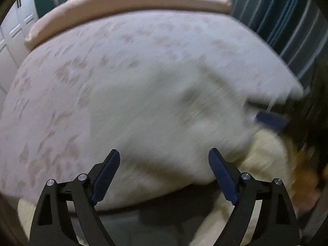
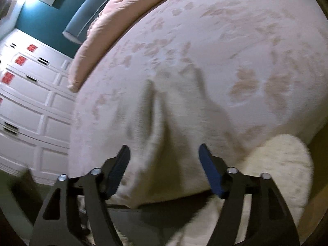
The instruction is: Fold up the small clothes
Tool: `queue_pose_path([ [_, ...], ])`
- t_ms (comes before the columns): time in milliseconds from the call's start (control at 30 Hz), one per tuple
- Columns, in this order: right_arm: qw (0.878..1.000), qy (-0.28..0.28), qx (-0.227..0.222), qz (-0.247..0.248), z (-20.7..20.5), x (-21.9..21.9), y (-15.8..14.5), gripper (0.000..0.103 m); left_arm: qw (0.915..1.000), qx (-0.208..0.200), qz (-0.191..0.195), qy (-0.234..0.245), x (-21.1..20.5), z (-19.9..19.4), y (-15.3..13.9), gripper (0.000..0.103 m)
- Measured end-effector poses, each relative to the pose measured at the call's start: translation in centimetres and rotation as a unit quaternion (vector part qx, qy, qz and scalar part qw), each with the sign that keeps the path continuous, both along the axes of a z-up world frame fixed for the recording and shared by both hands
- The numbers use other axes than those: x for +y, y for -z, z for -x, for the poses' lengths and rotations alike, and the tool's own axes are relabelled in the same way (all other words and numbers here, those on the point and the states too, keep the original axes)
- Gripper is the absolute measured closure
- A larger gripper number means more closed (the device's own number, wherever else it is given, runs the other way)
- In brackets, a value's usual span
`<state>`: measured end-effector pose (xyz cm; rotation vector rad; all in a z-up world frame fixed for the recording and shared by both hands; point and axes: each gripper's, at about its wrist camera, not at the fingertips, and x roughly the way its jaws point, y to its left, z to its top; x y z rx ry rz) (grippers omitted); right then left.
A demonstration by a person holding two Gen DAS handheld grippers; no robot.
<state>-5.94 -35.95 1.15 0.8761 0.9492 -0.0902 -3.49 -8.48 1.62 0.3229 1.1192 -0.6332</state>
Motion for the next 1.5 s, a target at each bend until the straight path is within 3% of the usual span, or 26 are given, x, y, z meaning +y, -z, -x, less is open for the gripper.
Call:
queue_pose_path([
  [133, 0.999, -0.028, 0.025, -0.038, -2.7, 1.6, 1.5, 0.033, 0.9978, 0.045, -0.034, -0.036, 2.6, -1.0, 3.0, 0.017],
  [267, 0.995, -0.064, 0.068, -0.025, -5.0, 4.3, 3.2, 0.033, 0.9958, 0.065, -0.042, -0.049, 3.6, -1.5, 4.3, 0.017],
  [333, 0.994, -0.085, 0.069, -0.022, -6.0, 5.7, 3.5, 0.049, 0.9951, 0.070, -0.058, -0.040, 3.5, -1.5, 4.9, 0.017],
  [367, 0.993, -0.091, 0.068, -0.014, -6.2, 6.1, 3.3, 0.072, 0.9946, 0.071, -0.066, -0.038, 3.4, -1.4, 5.2, 0.017],
  [400, 0.993, -0.099, 0.061, -0.001, -6.6, 6.4, 2.6, 0.085, 0.9942, 0.073, -0.070, -0.037, 3.4, -1.4, 5.5, 0.018],
  [433, 0.994, -0.103, 0.047, 0.000, -6.5, 6.3, 1.8, 0.086, 0.9941, 0.074, -0.070, -0.039, 3.5, -1.5, 5.6, 0.019],
  [500, 0.994, -0.102, -0.045, -0.017, -5.5, 5.5, -2.3, 0.088, 0.9953, 0.063, -0.050, -0.052, 3.9, -1.8, 4.8, 0.019],
  [567, 0.986, -0.099, -0.127, -0.037, -3.7, 4.0, -6.1, 0.088, 0.9963, 0.043, -0.032, -0.067, 4.6, -2.1, 3.9, 0.019],
  [633, 0.985, -0.085, -0.146, -0.018, -2.3, 2.7, -7.3, 0.088, 0.9956, 0.033, -0.037, -0.079, 4.8, -2.7, 4.0, 0.019],
  [700, 0.992, -0.070, -0.103, 0.011, -1.7, 1.1, -4.8, 0.088, 0.9944, 0.046, -0.039, -0.087, 4.9, -3.4, 5.1, 0.017],
  [800, 0.995, -0.044, 0.066, 0.057, -2.2, -0.8, 4.0, 0.087, 0.9940, 0.050, -0.050, -0.084, 4.5, -3.9, 6.9, 0.017],
  [833, 0.996, -0.036, 0.066, 0.041, -1.8, -1.1, 5.2, 0.087, 0.9942, 0.047, -0.057, -0.078, 4.2, -3.9, 7.3, 0.017],
  [900, 0.999, -0.018, 0.034, 0.024, -0.8, -1.3, 4.1, 0.082, 0.9944, 0.031, -0.068, -0.075, 4.0, -3.7, 6.9, 0.018],
  [967, 0.997, 0.000, 0.032, 0.076, -0.2, -1.0, 2.2, 0.075, 0.9947, 0.020, -0.067, -0.076, 4.3, -3.5, 6.1, 0.018],
  [1067, 0.986, 0.013, 0.028, 0.165, 1.0, 0.0, -0.9, 0.073, 0.9952, 0.020, -0.054, -0.079, 5.2, -3.2, 4.2, 0.018],
  [1167, 0.985, -0.013, -0.006, 0.171, 1.4, 1.3, -3.6, 0.073, 0.9966, 0.008, -0.018, -0.080, 6.0, -2.6, 1.3, 0.019],
  [1267, 0.985, -0.067, -0.043, 0.156, 0.7, 4.2, -5.3, 0.073, 0.9947, -0.054, 0.015, -0.086, 6.1, -2.2, -2.2, 0.018],
  [1367, 0.982, -0.122, -0.043, 0.137, -1.3, 7.6, -4.1, 0.073, 0.9945, -0.057, 0.020, -0.085, 4.7, -3.1, -3.1, 0.018],
  [1500, 0.966, -0.200, 0.065, 0.152, -3.9, 12.1, 4.1, 0.074, 0.9945, -0.032, -0.006, -0.099, 2.8, -4.3, -1.7, 0.018],
])
